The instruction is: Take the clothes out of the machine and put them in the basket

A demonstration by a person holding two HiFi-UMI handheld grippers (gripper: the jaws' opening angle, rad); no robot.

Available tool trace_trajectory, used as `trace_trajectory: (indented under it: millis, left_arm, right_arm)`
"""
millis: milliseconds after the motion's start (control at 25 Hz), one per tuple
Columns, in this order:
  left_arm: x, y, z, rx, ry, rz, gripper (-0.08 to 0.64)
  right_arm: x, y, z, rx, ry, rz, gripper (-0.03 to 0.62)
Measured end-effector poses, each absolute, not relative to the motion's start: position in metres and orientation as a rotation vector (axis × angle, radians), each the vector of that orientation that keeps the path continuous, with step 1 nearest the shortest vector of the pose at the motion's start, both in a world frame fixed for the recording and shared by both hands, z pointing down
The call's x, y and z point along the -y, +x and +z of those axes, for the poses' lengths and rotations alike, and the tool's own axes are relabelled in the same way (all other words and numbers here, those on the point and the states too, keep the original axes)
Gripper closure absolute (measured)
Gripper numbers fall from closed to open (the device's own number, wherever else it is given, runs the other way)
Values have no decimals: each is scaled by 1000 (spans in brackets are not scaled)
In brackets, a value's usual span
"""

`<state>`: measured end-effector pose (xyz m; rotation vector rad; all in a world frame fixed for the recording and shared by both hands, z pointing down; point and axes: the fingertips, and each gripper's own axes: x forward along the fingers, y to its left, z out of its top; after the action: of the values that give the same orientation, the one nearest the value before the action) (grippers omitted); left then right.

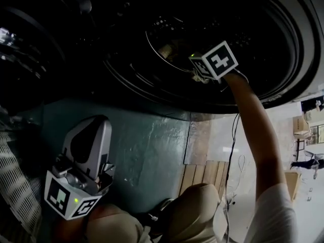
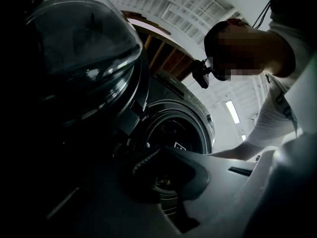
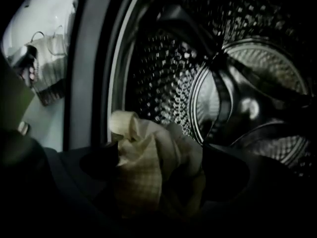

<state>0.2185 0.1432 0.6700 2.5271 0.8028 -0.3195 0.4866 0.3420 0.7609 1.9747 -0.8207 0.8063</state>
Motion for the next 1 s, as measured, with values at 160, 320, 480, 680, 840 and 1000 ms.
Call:
trace_trajectory:
  millis: [160,320,480,680,840,1000]
  left_arm:
    - [-146,210,668,-833,2574,-331,546]
    - [-144,199,666,-847,2623,-328,546]
    - [-146,190,669,-874,2660,-302,546]
    - [-130,186,666,-813,2701,-309,546]
    - [-135,182,666,-836,2719,-307,546]
    - [-140,177,662,-856,2706,-319,546]
  right_arm:
    - [-353,509,786,773,1868,883,58]
    - [-360,530,809,731,1870,966,52]
    - [-370,541,835,670,1807,1021,52]
    - [-375,543,849,636,1729,1078,58]
    - [-381,548,843,500,1609,969,187]
    - [-378,548,842,454,1574,890,346]
